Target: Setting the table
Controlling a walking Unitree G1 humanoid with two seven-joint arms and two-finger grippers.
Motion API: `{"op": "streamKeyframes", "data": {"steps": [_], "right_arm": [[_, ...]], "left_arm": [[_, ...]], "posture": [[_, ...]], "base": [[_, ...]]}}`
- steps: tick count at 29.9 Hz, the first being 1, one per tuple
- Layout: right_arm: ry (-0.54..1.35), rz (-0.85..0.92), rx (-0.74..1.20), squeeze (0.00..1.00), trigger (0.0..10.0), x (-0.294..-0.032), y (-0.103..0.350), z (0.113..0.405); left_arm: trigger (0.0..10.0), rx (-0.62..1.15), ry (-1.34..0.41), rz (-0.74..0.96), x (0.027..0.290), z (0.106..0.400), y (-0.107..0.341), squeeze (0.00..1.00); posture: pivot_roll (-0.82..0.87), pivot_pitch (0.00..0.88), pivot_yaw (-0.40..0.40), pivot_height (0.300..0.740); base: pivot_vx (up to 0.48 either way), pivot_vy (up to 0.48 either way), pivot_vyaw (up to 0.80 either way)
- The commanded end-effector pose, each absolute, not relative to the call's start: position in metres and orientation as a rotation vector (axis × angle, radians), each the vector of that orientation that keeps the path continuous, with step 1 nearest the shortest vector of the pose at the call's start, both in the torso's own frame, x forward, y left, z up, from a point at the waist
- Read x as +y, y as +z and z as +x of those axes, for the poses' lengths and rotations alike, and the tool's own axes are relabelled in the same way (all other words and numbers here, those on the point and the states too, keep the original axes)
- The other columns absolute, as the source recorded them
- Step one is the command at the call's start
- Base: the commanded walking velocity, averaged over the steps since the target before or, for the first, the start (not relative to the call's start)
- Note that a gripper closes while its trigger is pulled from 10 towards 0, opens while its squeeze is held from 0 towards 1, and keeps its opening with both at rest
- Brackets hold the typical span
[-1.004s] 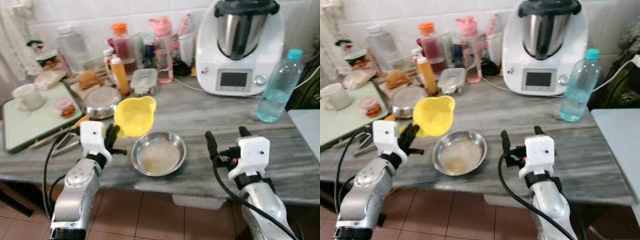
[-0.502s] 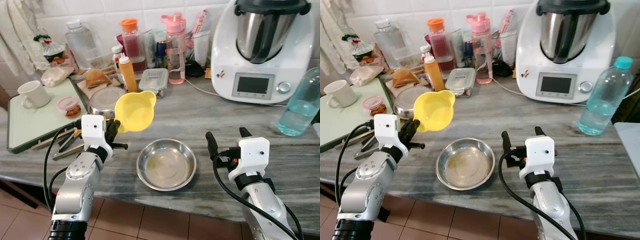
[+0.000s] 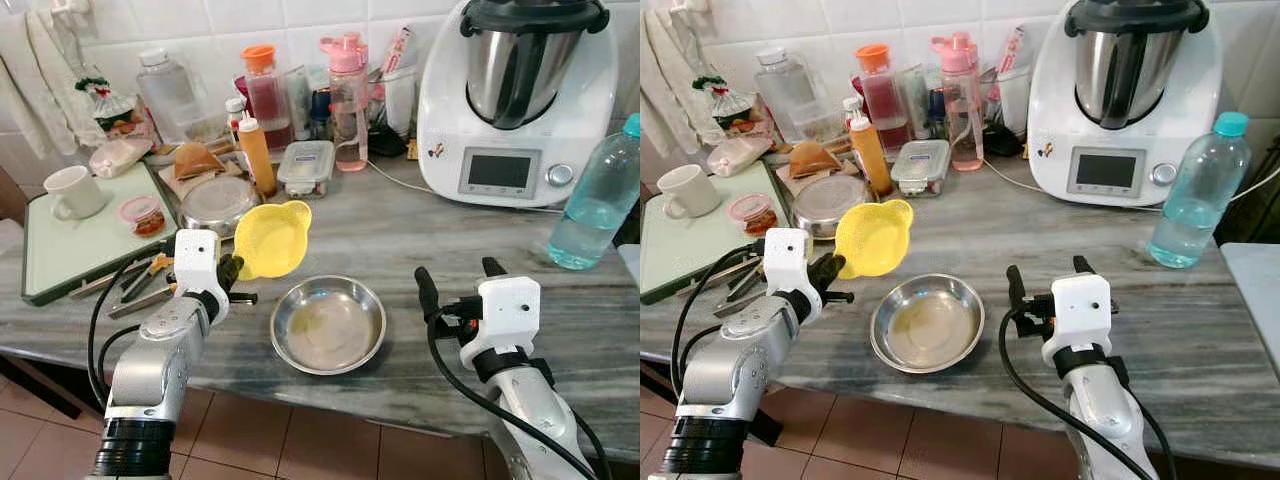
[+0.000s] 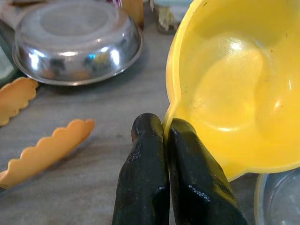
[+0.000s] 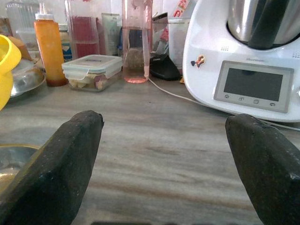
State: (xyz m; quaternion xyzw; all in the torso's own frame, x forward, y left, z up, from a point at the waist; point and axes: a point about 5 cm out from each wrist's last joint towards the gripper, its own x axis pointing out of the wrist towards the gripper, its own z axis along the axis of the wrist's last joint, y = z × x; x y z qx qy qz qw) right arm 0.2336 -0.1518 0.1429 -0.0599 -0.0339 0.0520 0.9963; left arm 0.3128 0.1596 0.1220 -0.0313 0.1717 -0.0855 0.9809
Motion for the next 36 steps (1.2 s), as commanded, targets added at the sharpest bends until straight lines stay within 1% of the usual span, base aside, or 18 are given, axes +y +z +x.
{"op": "streamKeyframes", "data": {"steps": [1,7,13,16,19,24,28,36], "right_arm": [[0.127,-0.111,-0.077,0.00,10.0,-0.146,0.146,0.235],[0.174,-0.110,-0.079,0.00,10.0,-0.142,0.146,0.233],[0.320,-0.051,-0.003,0.00,10.0,-0.140,0.137,0.221],[0.326,-0.051,0.000,0.00,10.0,-0.140,0.137,0.220],[0.412,-0.011,0.045,0.00,10.0,-0.143,0.135,0.214],[0.448,-0.015,0.056,0.00,10.0,-0.144,0.136,0.212],[0.468,-0.024,0.065,0.00,10.0,-0.143,0.135,0.212],[0.505,-0.032,0.079,0.00,10.0,-0.138,0.134,0.210]], "left_arm": [[10.0,0.388,-0.136,-0.006,0.172,0.317,0.122,0.00],[10.0,0.430,-0.080,0.037,0.180,0.326,0.124,0.00],[10.0,0.460,-0.081,0.062,0.183,0.332,0.126,0.00],[10.0,0.465,-0.082,0.064,0.183,0.332,0.126,0.00],[10.0,0.530,-0.105,0.056,0.184,0.334,0.125,0.00],[10.0,0.575,-0.102,0.045,0.187,0.336,0.125,0.00],[10.0,0.572,-0.168,0.042,0.187,0.340,0.133,0.00],[10.0,0.619,-0.195,0.025,0.186,0.341,0.134,0.00]], "posture": [[-0.07,0.000,0.125,0.740],[-0.07,0.000,0.131,0.740],[-0.07,0.000,0.144,0.740],[-0.07,0.000,0.144,0.740],[-0.07,0.000,0.151,0.740],[-0.07,0.000,0.154,0.740],[-0.07,0.000,0.157,0.740],[-0.07,0.000,0.155,0.740]], "base": [[0.000,0.000,0.00],[0.000,0.000,0.00],[0.000,0.000,0.00],[0.000,0.000,0.00],[0.000,0.000,0.00],[0.000,0.000,0.00],[0.000,0.000,0.00],[0.000,0.000,0.00]]}}
